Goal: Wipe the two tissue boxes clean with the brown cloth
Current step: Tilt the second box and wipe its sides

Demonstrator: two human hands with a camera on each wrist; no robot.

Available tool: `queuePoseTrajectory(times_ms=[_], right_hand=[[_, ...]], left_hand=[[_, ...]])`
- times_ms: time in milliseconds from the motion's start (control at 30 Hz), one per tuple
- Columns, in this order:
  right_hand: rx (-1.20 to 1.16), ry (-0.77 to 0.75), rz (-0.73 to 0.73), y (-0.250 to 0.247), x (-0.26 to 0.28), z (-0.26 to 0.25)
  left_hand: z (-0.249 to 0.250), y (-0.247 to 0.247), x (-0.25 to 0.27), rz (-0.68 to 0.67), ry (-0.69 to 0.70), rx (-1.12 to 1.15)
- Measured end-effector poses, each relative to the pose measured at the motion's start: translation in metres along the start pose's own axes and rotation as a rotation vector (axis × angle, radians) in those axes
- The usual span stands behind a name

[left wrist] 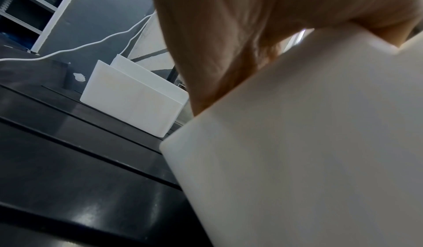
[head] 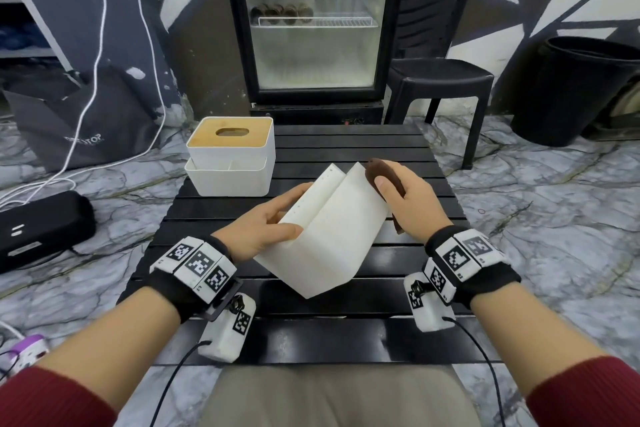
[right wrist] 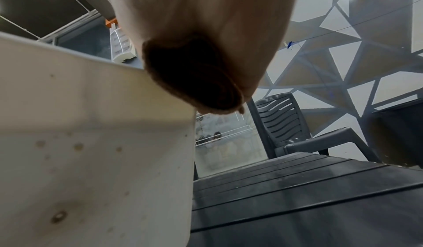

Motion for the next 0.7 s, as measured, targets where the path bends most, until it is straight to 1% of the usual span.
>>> queuePoseTrajectory(times_ms=[167, 267, 367, 433, 500, 567, 633, 700], right_hand=[[-0.04, 0.012, 0.057, -0.004, 0.013, 0.01], [-0.061, 0.033, 0.048, -0.008, 0.022, 0.017], [-0.033, 0.077, 0.034, -0.015, 0.029, 0.025], [0.03, 0.093, 0.062, -0.018, 0.032, 0.025], [0.063, 0.056, 0.12, -0.02, 0.036, 0.018], [0.056, -0.038, 0.159, -0.018, 0.04, 0.001], [0.057, -0.146, 0.136, -0.011, 0.047, -0.02], [0.077, -0.223, 0.06, -0.001, 0.054, -0.041]], left_hand=[[0.002, 0.003, 0.0, 0.0, 0.018, -0.012], [0.005, 0.006, -0.001, -0.011, 0.022, -0.026], [0.006, 0.008, 0.0, -0.008, 0.025, -0.044], [0.006, 0.007, 0.001, 0.005, 0.026, -0.041], [0.007, 0.007, 0.001, 0.007, 0.028, -0.044], [0.007, 0.007, 0.001, 0.01, 0.024, -0.042], [0.006, 0.006, 0.001, 0.02, 0.018, -0.034], [0.006, 0.007, 0.001, 0.027, 0.019, -0.033]])
Point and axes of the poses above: each hand's wrist, its own x-axis away from the middle knuckle, its own y-axis out of the palm, z = x × y, the point moved 1 cm from there along -x, towards the middle knuckle, and after that the axes turned 2 degrees about -y, right-handed, at the moved point
